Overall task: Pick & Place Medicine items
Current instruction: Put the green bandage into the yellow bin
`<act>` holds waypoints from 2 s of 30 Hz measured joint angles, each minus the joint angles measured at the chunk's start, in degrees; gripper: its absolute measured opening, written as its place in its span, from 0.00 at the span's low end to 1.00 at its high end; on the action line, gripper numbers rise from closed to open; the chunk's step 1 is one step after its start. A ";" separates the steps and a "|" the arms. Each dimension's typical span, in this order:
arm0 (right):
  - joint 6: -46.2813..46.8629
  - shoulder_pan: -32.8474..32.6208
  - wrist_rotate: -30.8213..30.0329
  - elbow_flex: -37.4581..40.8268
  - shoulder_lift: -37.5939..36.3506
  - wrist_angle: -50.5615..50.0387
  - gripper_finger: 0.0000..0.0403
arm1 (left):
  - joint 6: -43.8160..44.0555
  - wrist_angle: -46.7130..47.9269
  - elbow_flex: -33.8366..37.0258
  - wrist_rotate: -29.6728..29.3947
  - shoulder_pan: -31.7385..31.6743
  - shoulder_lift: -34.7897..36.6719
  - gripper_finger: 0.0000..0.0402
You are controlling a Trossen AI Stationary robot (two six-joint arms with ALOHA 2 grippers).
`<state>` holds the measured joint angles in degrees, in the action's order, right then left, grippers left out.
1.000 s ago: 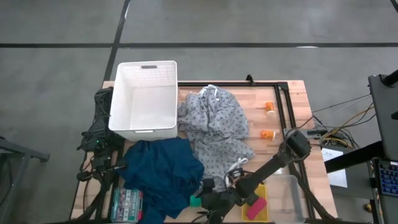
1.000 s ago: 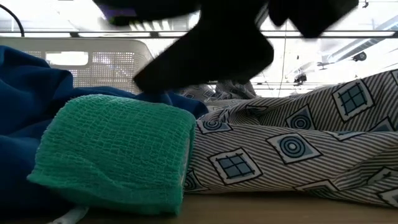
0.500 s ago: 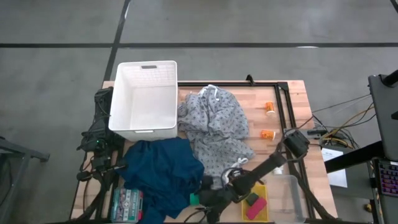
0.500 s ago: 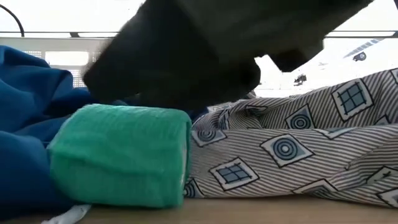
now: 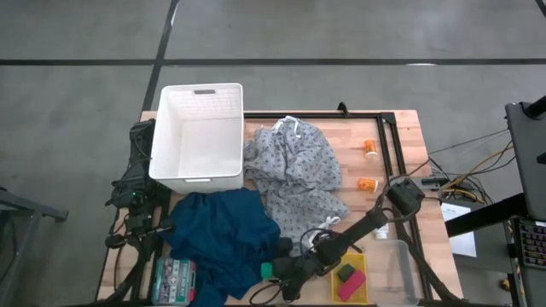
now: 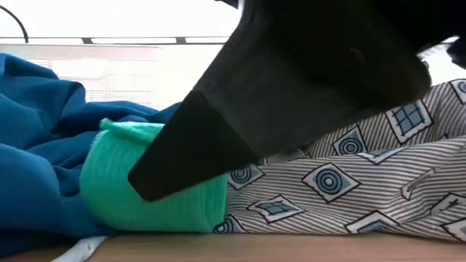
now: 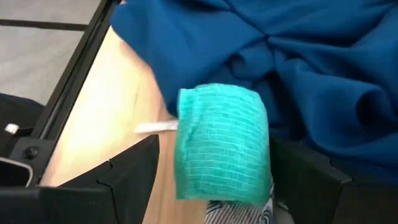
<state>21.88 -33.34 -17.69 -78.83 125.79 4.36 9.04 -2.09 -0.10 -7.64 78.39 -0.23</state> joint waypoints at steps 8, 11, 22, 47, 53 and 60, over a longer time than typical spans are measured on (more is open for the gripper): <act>-1.05 0.07 0.23 -0.02 0.12 0.15 0.70 | 0.00 -0.02 -0.01 -0.01 0.00 0.00 0.12; -1.33 0.07 0.21 -0.09 0.11 0.37 0.67 | 0.00 0.00 0.00 0.00 0.00 0.00 0.12; -2.59 0.07 0.21 -0.13 0.07 0.48 0.55 | 0.00 -0.02 0.00 -0.01 0.00 0.00 0.12; -4.07 -0.02 1.65 -2.43 -4.59 -6.20 0.51 | 0.00 0.00 -0.02 0.00 0.00 -0.02 0.12; -4.32 -0.02 2.60 -3.02 -9.24 -14.12 0.51 | 0.00 0.00 -0.01 0.10 0.02 -0.02 0.12; -4.29 -0.03 2.73 -2.89 -14.37 -20.34 0.51 | 0.00 0.00 0.00 0.11 0.01 -0.02 0.12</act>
<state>17.59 -33.37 -14.96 -81.71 111.42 -15.98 9.04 -2.09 -0.10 -7.53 78.40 -0.25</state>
